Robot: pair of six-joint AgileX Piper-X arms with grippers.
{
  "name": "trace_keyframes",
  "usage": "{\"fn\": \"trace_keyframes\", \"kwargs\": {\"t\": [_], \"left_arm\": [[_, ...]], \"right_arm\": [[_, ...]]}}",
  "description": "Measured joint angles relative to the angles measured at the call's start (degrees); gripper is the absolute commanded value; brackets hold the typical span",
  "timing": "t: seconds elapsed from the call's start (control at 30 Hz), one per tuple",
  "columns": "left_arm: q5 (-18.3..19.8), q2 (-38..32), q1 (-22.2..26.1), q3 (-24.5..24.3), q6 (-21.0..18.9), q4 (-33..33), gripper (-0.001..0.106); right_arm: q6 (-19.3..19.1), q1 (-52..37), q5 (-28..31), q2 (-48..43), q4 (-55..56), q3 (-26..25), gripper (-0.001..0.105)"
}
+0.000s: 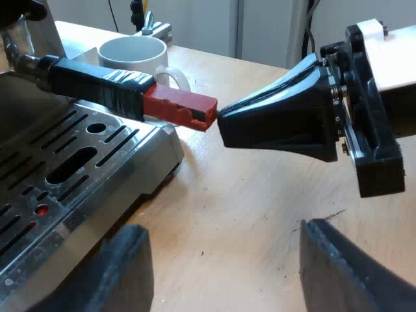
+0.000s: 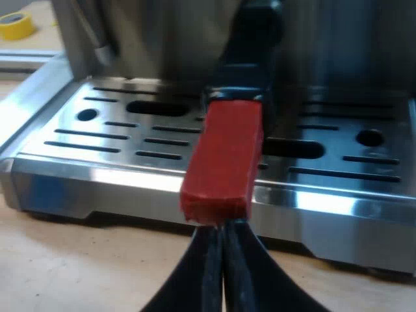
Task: Grind coffee beans and then tamp
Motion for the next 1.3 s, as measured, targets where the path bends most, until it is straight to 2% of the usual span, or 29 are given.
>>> {"fn": "trace_keyframes", "kwargs": {"t": [0.43,0.67,0.8,0.93,1.3], "left_arm": [[0.0,0.0,0.0,0.0,0.0,0.0,0.052],[0.0,0.0,0.0,0.0,0.0,0.0,0.052],[0.0,0.0,0.0,0.0,0.0,0.0,0.052],[0.0,0.0,0.0,0.0,0.0,0.0,0.052],[0.0,0.0,0.0,0.0,0.0,0.0,0.052]], "right_arm": [[-1.1,-1.0,1.2,0.0,-0.9,0.0,0.001],[-1.3,-2.9,-0.8,0.0,-2.2,0.3,0.001],[-3.8,-3.1,-2.1,0.0,-2.8,0.3,0.001],[-4.5,-3.4,-2.6,0.0,-3.3,0.6,0.001],[-4.0,-1.8,-1.6,0.0,0.6,0.2,0.001]]}}
